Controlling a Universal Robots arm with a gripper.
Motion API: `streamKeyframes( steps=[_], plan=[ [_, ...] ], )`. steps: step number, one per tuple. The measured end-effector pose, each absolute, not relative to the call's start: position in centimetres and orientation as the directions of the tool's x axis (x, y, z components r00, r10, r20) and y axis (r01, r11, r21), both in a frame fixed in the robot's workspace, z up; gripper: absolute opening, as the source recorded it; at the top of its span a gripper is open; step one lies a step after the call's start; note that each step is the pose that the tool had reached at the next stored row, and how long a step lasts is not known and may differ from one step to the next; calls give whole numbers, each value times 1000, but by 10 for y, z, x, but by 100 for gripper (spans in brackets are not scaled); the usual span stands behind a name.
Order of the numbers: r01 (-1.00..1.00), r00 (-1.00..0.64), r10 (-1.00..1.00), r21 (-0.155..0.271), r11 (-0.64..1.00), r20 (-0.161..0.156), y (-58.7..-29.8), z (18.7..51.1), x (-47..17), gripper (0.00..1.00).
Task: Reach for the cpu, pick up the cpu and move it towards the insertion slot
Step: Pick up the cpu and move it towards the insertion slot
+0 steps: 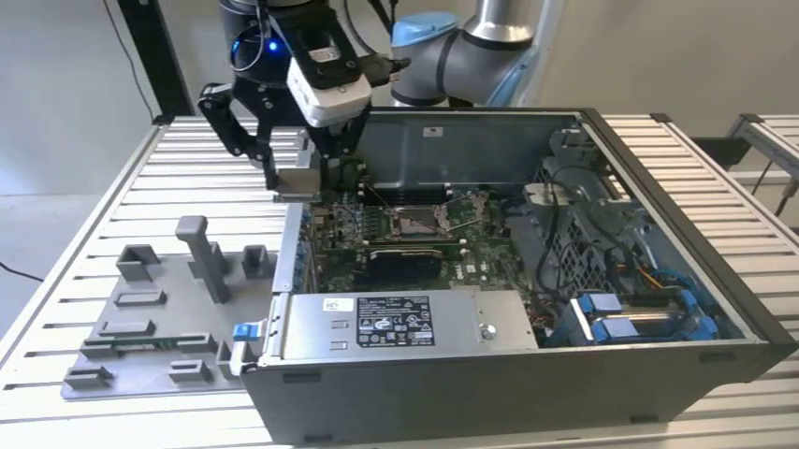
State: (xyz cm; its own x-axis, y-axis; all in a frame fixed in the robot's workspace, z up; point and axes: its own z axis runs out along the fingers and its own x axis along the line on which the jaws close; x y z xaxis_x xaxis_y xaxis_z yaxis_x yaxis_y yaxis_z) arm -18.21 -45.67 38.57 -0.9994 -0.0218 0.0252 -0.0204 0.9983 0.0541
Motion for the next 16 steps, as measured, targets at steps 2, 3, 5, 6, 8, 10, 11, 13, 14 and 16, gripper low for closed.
streamKeyframes(
  steps=[2,3,5,6,8,10,11,13,14,16],
  plan=[
    [-20,-999,-22,53,998,25,-457,386,-175,0],
    [-20,-999,-22,53,998,25,-457,386,-172,0],
    [-20,-999,-22,53,998,25,-457,386,-164,0],
    [-20,-999,-22,53,998,25,-457,386,-160,0],
    [-20,-1000,-21,53,998,22,-457,386,-153,0],
    [-21,-1000,-22,53,998,18,-456,386,-146,0],
    [-21,-1000,-22,53,998,16,-456,386,-143,0],
    [-21,-1000,-21,52,998,14,-456,385,-136,0],
    [-21,-1000,-22,52,998,13,-456,385,-132,0],
    [-21,-1000,-22,52,998,9,-456,385,-123,0]
  ],
)
